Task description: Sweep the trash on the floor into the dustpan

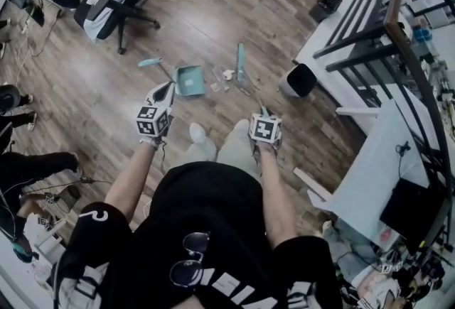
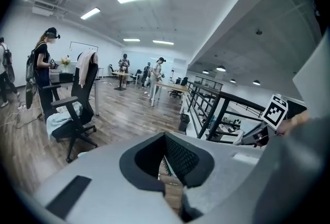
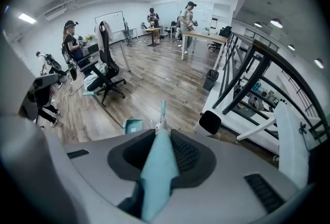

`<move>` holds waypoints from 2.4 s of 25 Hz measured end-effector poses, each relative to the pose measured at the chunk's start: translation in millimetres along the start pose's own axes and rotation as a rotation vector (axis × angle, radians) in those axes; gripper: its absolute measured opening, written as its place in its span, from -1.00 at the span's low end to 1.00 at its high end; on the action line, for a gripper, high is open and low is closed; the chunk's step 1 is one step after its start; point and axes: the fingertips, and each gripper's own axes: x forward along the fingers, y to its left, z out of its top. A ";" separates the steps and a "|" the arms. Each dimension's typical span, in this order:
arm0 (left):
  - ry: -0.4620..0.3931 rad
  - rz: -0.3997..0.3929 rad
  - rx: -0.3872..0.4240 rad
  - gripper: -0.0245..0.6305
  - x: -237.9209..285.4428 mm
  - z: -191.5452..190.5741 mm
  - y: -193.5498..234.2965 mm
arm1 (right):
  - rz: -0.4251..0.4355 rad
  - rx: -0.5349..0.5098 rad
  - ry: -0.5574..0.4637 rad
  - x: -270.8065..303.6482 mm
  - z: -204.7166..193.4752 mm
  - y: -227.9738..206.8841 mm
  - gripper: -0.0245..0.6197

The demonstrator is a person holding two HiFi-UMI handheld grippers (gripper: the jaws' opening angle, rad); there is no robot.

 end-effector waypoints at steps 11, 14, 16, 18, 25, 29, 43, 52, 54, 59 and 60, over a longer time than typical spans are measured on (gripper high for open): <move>0.020 0.104 -0.042 -0.93 55.6 28.2 -34.7 | 0.115 -0.065 0.043 57.0 51.3 -51.9 -0.67; 0.013 0.119 -0.045 -0.93 71.6 35.4 -48.0 | 0.110 -0.101 0.069 71.6 56.8 -71.4 -0.67; 0.009 0.135 -0.053 -0.93 78.3 37.3 -52.4 | 0.103 -0.131 0.090 81.4 58.2 -81.2 -0.67; 0.009 0.155 -0.066 -0.93 81.8 36.4 -53.4 | 0.101 -0.152 0.117 88.8 58.6 -87.8 -0.67; 0.038 0.166 -0.091 -0.93 88.8 12.0 -37.2 | 0.067 -0.159 0.178 109.3 53.7 -96.1 -0.67; 0.061 0.152 -0.094 -0.93 100.1 -0.2 -18.9 | 0.101 -0.102 0.184 120.4 56.7 -80.8 -0.66; 0.094 0.074 -0.069 -0.93 133.1 -42.8 33.9 | 0.067 -0.043 0.261 178.9 30.9 -29.3 -0.66; 0.121 0.083 -0.082 -0.93 141.3 -81.8 70.6 | -0.143 -0.138 0.300 212.3 18.1 -38.5 -0.66; 0.118 0.096 -0.099 -0.93 138.1 -86.7 80.3 | -0.152 -0.143 0.300 218.2 16.5 -31.3 -0.66; 0.113 0.098 -0.109 -0.93 127.9 -90.8 93.2 | -0.156 -0.154 0.305 219.3 9.7 -3.7 -0.67; 0.114 0.098 -0.113 -0.93 126.1 -92.1 94.8 | -0.156 -0.155 0.306 218.9 8.4 2.7 -0.67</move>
